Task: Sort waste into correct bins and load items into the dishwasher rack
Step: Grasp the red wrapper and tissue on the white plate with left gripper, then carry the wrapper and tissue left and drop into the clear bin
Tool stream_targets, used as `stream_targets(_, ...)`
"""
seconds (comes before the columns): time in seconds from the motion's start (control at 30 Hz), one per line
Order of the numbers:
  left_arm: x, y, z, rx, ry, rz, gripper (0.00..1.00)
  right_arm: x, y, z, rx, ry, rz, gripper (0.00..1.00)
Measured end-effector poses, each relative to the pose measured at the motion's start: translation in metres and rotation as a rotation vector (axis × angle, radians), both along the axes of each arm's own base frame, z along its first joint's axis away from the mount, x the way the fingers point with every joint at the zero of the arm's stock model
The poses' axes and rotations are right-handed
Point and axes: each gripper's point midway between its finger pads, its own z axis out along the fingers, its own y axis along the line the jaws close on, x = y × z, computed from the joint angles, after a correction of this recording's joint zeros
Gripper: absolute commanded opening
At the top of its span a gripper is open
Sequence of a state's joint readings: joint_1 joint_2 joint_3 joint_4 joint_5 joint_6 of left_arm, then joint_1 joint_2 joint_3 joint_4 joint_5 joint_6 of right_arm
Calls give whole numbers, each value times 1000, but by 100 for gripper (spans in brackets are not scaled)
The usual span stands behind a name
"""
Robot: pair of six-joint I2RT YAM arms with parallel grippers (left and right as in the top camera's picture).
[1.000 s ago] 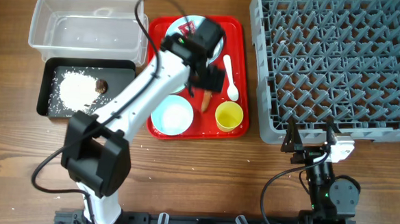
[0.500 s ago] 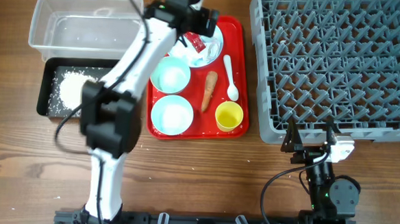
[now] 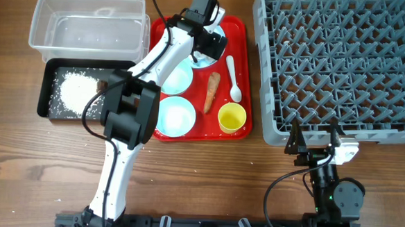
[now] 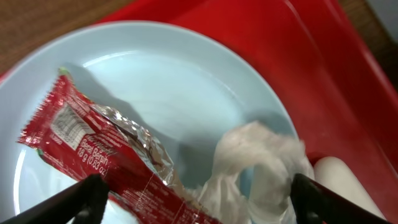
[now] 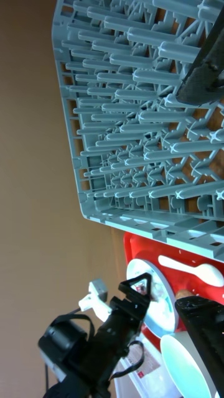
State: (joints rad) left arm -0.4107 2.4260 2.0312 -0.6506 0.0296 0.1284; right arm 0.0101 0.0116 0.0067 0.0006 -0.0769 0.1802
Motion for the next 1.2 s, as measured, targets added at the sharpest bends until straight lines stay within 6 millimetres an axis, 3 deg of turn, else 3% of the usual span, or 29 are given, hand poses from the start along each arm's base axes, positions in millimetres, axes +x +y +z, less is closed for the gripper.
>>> stream_targets(0.03, -1, 0, -5, 2, 9, -2, 68, 0, 0, 0, 0, 0, 0, 100)
stream_targets(0.07, -2, 0, -11, 8, 17, -9, 41, 0, 0, 0, 0, 0, 0, 100)
stream_targets(0.13, -3, 1, -21, 17, 32, -10, 20, 0, 0, 0, 0, 0, 0, 100)
stream_targets(0.2, -1, 3, -20, 17, 28, -4, 4, 0, 0, 0, 0, 0, 0, 100)
stream_targets(0.6, 2, 6, -12, -50, 48, 114, 4, 0, 0, 0, 0, 0, 0, 100)
stream_targets(0.67, 4, 10, 1, -81, 43, 159, 4, 0, 0, 0, 0, 0, 0, 100)
stream_targets(0.77, 10, 25, 40, -136, 13, 235, 4, 0, 0, 0, 0, 0, 0, 100)
stream_targets(0.83, 13, 49, 95, -192, -43, 304, 4, 0, 0, 0, 0, 0, 0, 100)
stream_targets(1.0, 3, 120, 196, -257, -149, 438, 4, 0, 0, 0, 2, 0, 0, 100)
stream_targets(1.03, 1, 139, 207, -260, -160, 472, 4, 0, 0, 0, 2, 0, 0, 100)
stream_targets(1.1, -3, 168, 209, -251, -145, 529, 4, 0, 0, 0, 2, 0, 0, 100)
stream_targets(1.2, -6, 215, 186, -220, -79, 628, 4, 0, 0, 0, 2, 0, 0, 100)
